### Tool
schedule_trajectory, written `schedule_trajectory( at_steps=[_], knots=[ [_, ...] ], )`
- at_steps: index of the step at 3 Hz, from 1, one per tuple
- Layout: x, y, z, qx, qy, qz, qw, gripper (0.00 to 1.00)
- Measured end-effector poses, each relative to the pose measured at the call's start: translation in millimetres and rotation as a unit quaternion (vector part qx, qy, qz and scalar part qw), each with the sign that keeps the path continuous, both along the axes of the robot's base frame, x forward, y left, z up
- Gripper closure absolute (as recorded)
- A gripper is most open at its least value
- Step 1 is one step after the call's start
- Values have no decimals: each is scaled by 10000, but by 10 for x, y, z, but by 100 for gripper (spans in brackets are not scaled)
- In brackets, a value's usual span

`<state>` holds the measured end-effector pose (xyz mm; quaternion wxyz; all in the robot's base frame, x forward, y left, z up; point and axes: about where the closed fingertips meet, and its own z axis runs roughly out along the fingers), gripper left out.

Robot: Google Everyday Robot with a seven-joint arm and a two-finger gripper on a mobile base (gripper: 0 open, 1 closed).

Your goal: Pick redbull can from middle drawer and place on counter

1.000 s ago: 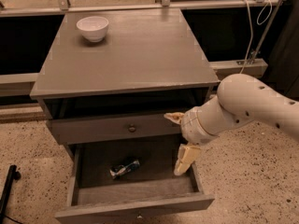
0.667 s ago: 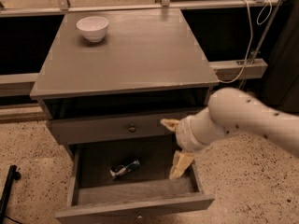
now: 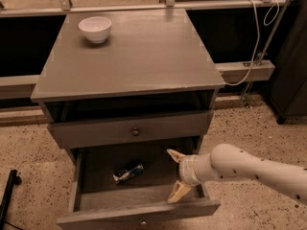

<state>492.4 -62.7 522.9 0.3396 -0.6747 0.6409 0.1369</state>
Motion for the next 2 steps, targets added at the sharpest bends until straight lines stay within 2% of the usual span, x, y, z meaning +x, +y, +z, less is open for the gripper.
schedule_trajectory(
  at_steps=[1,2],
  knots=[
    [219,-103,-84,405,-264,28,9988,0],
    [190,-57,-115,446,-184,212,9986,0]
  ],
)
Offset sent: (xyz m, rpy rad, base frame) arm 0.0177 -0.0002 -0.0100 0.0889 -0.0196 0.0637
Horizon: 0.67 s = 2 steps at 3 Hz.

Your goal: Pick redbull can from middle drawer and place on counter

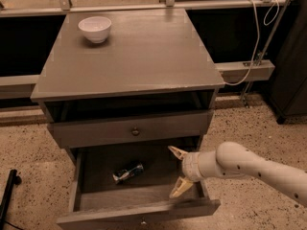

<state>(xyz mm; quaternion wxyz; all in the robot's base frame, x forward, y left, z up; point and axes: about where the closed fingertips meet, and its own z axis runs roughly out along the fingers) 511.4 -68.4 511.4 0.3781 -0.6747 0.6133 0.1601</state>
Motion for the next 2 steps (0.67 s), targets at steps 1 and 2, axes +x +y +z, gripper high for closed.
schedule_trajectory(
  at_steps=[1,2],
  knots=[
    [194,608,-195,422,-72,696,9967,0],
    [371,992,-401,650,-242,848,9940,0]
  ],
)
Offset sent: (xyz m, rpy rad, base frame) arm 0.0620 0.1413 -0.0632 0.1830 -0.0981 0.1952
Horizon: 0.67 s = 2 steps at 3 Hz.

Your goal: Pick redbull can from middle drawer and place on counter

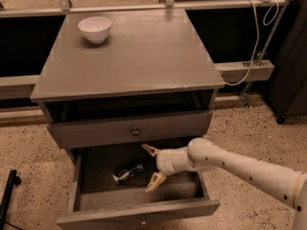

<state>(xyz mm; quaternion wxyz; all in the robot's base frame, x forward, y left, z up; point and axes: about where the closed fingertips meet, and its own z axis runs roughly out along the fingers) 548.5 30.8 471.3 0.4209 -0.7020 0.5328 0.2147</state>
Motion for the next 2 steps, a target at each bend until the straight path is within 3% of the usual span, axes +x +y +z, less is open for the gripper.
schedule_trajectory(
  at_steps=[2],
  knots=[
    [115,238,-646,-419,73,-344,9985,0]
  ],
)
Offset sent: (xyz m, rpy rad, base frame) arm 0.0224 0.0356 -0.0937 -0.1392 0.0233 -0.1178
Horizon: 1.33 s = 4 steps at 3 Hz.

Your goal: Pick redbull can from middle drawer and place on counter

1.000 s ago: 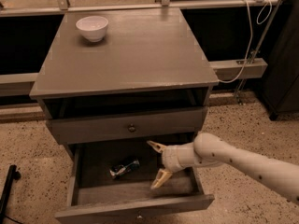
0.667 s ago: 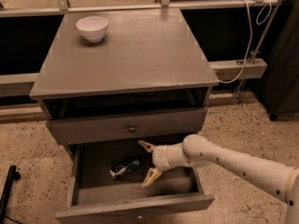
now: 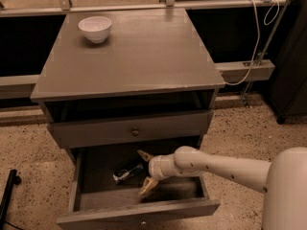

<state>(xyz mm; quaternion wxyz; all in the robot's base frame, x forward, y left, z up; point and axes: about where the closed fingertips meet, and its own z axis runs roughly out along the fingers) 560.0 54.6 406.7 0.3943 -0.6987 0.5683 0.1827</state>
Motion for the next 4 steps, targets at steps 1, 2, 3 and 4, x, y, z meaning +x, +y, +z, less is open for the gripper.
schedule_trajectory(
  at_steps=[1,2,3,4],
  knots=[
    [82,94,-152,8,140,-92,9999,0],
    [169,126,-219,256,368,-164,9989,17],
    [185,146,-315,440,637,-149,9969,41],
    [171,152,-339,602,784,-63,9951,64]
  ],
)
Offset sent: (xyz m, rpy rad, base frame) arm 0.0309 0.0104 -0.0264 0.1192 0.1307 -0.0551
